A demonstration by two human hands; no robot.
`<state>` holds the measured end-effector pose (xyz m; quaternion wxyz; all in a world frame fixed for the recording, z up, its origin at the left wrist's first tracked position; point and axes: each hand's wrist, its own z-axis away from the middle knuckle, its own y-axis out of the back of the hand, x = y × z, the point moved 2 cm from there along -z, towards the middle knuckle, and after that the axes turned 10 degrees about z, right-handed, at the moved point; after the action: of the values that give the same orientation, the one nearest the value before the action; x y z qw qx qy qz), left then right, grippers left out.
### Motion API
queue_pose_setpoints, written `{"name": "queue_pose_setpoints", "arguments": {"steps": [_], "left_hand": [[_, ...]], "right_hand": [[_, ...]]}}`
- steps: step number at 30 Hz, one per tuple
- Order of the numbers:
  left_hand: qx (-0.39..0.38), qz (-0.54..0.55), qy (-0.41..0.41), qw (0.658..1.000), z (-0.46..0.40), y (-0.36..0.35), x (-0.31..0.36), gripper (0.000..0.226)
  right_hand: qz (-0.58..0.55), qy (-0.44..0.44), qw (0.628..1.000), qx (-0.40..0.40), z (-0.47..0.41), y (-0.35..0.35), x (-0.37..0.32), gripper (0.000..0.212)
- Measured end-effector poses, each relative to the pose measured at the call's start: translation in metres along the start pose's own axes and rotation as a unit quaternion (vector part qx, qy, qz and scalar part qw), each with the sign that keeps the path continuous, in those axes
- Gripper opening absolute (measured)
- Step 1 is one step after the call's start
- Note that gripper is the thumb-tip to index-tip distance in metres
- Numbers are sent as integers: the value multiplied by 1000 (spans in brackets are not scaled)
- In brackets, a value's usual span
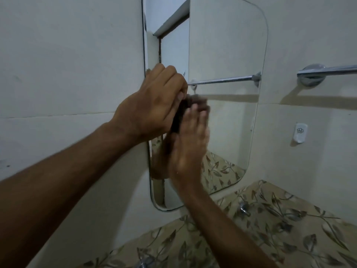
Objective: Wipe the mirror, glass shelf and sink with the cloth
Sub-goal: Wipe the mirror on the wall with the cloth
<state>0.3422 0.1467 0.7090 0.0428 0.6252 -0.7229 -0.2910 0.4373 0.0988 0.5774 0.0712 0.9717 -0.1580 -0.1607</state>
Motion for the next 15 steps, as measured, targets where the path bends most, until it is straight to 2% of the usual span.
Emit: {"name": "queue_pose_setpoints", "arguments": {"steps": [3,5,8,13,15], "left_hand": [[-2,8,2,1000,1,1,0,15],[-5,7,-1,1000,2,2,-1,16],[-16,-2,-13,1000,2,1,-1,14],[-87,-60,-53,993,6,-5,-1,9],[-126,-74,-79,986,9,-12,3,9]], "right_hand": [[-12,103,993,-59,46,-10,-35,59],[5,123,990,-74,57,-11,-35,56],[25,137,989,-54,46,-6,-11,56],[10,-33,999,-4,10,0,47,59],[1,-54,998,9,5,-1,52,58]]}}
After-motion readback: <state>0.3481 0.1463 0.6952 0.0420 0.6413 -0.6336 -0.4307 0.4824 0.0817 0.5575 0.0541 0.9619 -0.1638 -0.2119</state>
